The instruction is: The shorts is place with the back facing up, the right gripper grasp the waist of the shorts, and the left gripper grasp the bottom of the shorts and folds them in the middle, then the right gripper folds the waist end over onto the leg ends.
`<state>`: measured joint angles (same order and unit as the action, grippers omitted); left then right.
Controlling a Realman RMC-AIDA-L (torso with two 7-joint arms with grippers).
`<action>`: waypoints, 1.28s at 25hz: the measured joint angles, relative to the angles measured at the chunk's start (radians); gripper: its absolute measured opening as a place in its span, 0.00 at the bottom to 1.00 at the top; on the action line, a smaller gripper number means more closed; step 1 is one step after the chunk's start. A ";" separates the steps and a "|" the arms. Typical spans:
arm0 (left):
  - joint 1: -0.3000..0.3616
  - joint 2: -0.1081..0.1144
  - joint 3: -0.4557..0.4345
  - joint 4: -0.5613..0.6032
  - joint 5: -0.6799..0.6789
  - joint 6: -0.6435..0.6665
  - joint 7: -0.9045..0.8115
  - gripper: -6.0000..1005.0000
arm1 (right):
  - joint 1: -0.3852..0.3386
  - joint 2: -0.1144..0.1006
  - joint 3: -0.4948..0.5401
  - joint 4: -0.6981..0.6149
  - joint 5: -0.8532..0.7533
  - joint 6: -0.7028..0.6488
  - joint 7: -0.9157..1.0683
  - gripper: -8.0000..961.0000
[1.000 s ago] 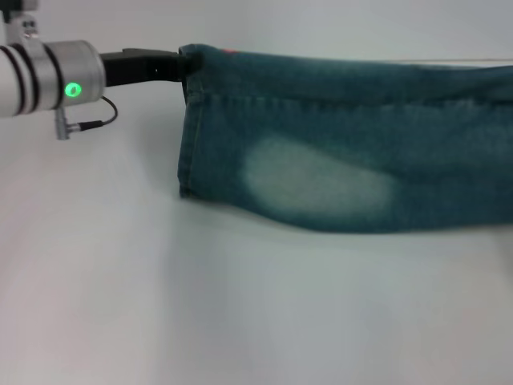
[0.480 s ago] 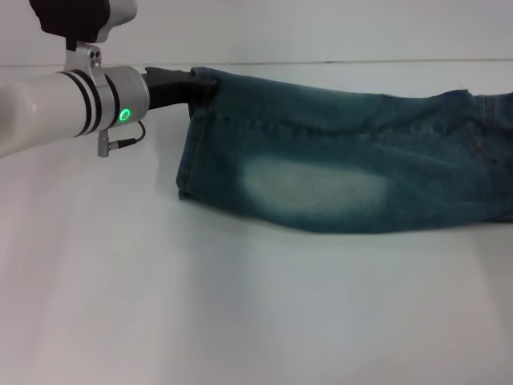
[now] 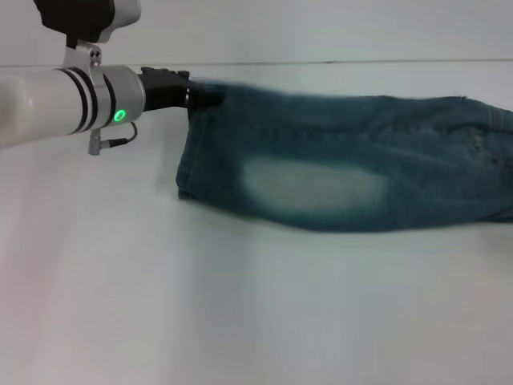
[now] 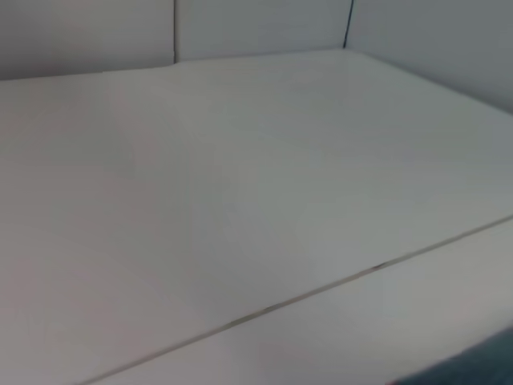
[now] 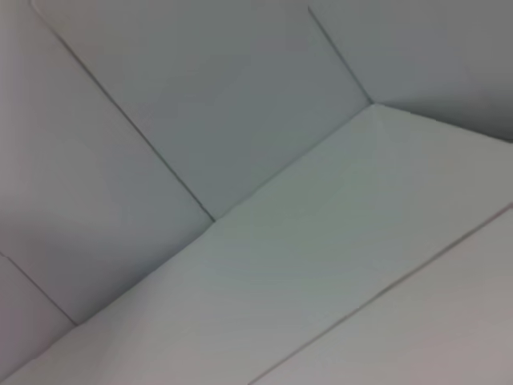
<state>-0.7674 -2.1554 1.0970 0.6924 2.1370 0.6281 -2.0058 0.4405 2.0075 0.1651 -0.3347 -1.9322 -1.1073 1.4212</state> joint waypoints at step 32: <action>0.312 -0.019 0.303 0.359 -0.126 0.170 -0.088 0.93 | -0.070 0.014 -0.229 -0.118 -0.001 0.042 0.162 0.84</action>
<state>-0.4554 -2.1741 1.4003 1.0519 2.0111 0.7976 -2.0938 0.3702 2.0217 -0.0643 -0.4526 -1.9328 -1.0654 1.5833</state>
